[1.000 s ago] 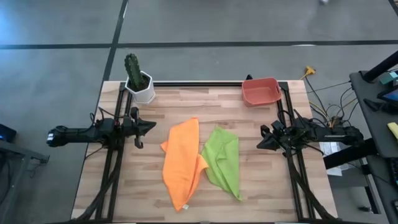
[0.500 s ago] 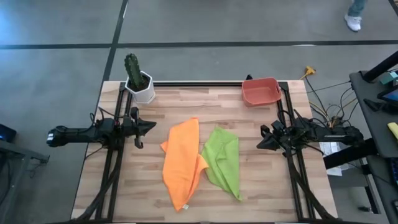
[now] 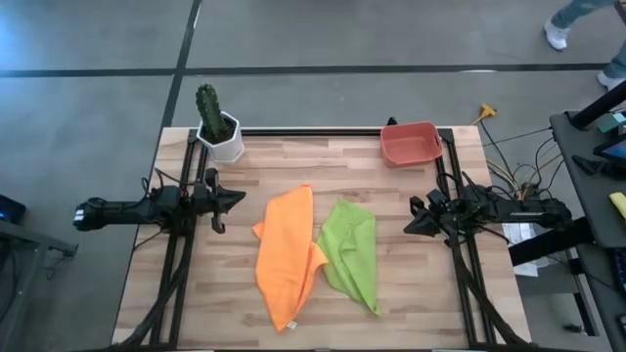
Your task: Roll microfiber towels into tight, uniform cylinder then place into a basket
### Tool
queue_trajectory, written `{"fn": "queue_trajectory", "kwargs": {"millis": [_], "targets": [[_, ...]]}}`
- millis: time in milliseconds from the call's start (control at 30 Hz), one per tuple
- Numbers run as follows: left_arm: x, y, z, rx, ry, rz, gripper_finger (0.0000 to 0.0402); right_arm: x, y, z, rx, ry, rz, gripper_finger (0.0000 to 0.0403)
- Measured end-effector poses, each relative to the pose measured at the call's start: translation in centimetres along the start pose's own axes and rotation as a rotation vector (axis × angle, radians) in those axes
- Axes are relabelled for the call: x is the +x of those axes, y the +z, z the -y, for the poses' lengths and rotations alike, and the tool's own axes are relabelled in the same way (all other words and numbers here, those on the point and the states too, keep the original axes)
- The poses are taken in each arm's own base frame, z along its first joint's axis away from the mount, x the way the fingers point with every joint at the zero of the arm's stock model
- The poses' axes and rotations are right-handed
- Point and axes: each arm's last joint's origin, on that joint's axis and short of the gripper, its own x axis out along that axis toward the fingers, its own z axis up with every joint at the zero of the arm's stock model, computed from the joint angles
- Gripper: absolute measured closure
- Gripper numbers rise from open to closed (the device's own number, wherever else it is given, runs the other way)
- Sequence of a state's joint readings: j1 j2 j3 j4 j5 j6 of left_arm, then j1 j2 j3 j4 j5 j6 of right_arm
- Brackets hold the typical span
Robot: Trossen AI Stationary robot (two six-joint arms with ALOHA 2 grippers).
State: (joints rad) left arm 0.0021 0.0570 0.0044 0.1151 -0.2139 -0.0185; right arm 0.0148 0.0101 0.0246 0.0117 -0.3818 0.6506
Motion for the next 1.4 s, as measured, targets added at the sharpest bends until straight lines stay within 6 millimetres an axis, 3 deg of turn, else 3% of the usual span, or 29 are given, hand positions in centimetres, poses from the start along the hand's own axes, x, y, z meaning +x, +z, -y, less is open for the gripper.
{"fn": "queue_trajectory", "kwargs": {"millis": [300, 400, 633, 900, 1000, 1200, 1300, 1400], "targets": [[0.0, 0.0, 0.0, 0.0, 0.0, 0.0, 0.0402, 0.0, 0.0, 0.0, -0.001, -0.001, 0.002, 0.0394], [0.0, 0.0, 0.0, -0.001, 0.001, 0.002, 0.0402, 0.0, 0.4, 0.0, -0.026, -0.042, 0.074, 0.0394], [0.0, 0.5, 0.0, -0.126, -0.004, 0.054, 0.0402, -0.3, 1.5, 0.4, -0.321, -0.341, 0.301, 0.0394], [-0.3, 2.7, 0.0, -0.109, -0.021, 0.265, 0.0402, -0.8, 2.0, 0.9, -0.358, -0.612, 0.428, 0.0394], [0.1, 3.5, 0.2, -0.09, -0.04, 0.198, 0.0402, -0.8, 2.0, 1.0, -0.383, -0.642, 0.43, 0.0394], [3.1, 5.3, 0.9, 0.019, -0.023, -0.092, 0.0393, -0.9, 2.0, 1.0, -0.475, -0.674, 0.404, 0.0394], [5.9, 6.7, 1.9, 0.119, -0.067, -0.215, 0.0359, -0.9, 2.0, 1.0, -0.508, -0.692, 0.39, 0.0394], [9.2, 7.9, 3.5, 0.216, -0.138, -0.326, 0.0299, -0.9, 1.8, 1.1, -0.519, -0.7, 0.37, 0.0394]]}}
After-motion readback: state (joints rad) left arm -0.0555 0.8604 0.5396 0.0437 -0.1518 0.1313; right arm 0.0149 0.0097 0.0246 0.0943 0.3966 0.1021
